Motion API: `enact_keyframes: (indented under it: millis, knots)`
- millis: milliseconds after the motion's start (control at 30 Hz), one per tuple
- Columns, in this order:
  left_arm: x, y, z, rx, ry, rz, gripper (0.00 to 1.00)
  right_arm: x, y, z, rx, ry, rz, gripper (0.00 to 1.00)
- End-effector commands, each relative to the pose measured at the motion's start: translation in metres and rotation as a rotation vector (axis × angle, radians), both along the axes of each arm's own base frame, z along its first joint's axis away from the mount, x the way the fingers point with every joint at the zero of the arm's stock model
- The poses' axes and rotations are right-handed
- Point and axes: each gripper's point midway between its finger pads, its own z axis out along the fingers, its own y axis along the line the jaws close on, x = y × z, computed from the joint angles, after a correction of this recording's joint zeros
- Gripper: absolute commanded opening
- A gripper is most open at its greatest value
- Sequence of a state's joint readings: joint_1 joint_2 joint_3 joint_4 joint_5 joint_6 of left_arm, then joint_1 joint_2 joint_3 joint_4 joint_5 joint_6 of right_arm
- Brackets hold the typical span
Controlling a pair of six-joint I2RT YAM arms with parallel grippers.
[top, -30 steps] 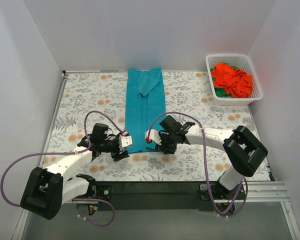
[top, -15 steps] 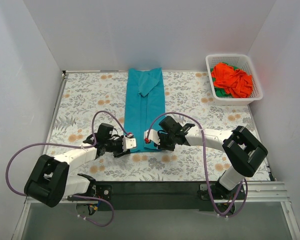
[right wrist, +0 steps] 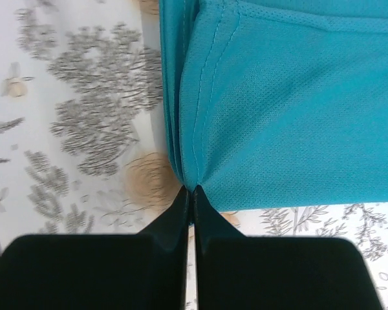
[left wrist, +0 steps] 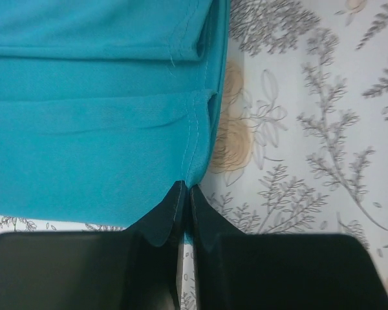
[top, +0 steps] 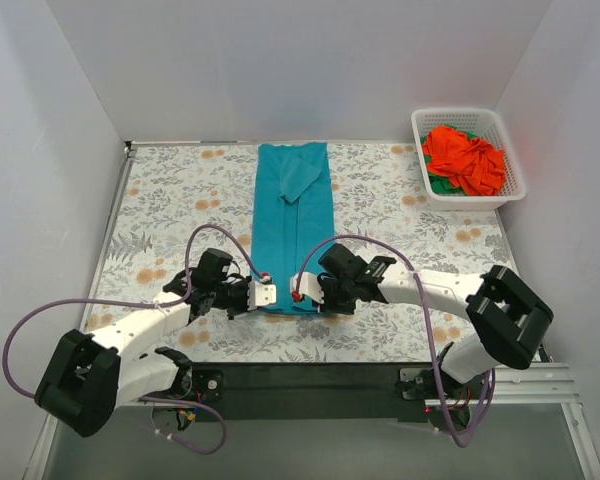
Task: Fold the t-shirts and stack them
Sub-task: Fold the tshirt
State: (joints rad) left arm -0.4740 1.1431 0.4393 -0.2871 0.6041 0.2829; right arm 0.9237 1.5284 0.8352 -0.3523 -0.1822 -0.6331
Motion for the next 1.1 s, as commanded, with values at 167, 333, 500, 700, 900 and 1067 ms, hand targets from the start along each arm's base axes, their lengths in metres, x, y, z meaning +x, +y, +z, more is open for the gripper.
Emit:
enact_keyframes:
  millis: [167, 333, 500, 700, 900, 1067]
  knots:
    - [-0.009, -0.006, 0.023, -0.042, 0.04, 0.043, 0.0, -0.006, -0.002, 0.03, 0.038, -0.036, -0.01, 0.01]
    - [0.032, -0.013, 0.047, -0.074, -0.061, 0.059, 0.0, 0.038, -0.001, 0.049, 0.049, -0.136, -0.018, 0.01]
    - [0.087, -0.016, 0.068, -0.112, -0.103, 0.099, 0.0, 0.073, 0.0, 0.051, 0.028, -0.189, 0.01, 0.01]
    - [0.14, -0.016, 0.067, -0.117, -0.134, 0.106, 0.0, 0.137, 0.006, 0.058, 0.042, -0.241, -0.016, 0.01]
    - [0.196, -0.015, 0.068, -0.131, -0.181, 0.122, 0.0, 0.204, 0.013, 0.064, 0.054, -0.3, -0.035, 0.01]
    - [0.243, -0.013, 0.059, -0.133, -0.204, 0.142, 0.0, 0.251, 0.02, 0.066, 0.074, -0.331, -0.063, 0.01]
